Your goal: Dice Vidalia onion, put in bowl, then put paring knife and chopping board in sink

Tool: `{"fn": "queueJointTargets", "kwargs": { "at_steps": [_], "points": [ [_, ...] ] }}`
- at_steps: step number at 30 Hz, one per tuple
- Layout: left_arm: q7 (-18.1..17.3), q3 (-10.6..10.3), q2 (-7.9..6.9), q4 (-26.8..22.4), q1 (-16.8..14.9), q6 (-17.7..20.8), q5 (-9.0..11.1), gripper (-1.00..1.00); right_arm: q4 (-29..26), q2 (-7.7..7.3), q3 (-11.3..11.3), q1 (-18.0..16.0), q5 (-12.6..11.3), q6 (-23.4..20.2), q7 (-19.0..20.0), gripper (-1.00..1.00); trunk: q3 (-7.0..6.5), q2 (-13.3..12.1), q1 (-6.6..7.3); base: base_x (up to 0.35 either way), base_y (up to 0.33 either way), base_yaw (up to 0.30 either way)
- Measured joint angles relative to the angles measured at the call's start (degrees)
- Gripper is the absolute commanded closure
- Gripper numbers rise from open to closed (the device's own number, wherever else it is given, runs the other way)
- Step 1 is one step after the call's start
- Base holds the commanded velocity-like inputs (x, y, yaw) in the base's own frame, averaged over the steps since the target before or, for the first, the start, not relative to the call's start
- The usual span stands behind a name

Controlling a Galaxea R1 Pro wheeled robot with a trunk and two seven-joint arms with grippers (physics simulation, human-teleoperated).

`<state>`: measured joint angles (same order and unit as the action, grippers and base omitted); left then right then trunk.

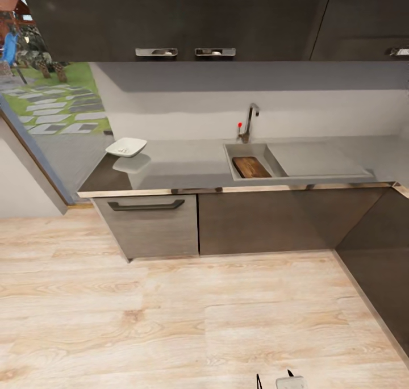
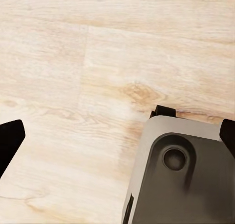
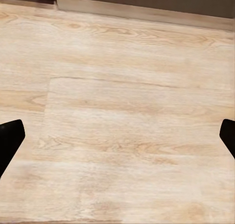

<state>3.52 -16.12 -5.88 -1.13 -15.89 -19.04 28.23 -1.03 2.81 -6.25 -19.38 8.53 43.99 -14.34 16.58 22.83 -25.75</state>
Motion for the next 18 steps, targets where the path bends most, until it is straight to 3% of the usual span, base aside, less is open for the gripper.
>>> {"fn": "queueJointTargets", "kwargs": {
  "at_steps": [18],
  "points": [
    [0.00,0.00,0.51,0.00,0.00,0.00,0.00,-1.00,0.00,0.00,0.00,0.00,0.00,0.11,-0.08,-1.00,-1.65,0.00,0.00,0.000,0.000,0.000]
  ]
}}
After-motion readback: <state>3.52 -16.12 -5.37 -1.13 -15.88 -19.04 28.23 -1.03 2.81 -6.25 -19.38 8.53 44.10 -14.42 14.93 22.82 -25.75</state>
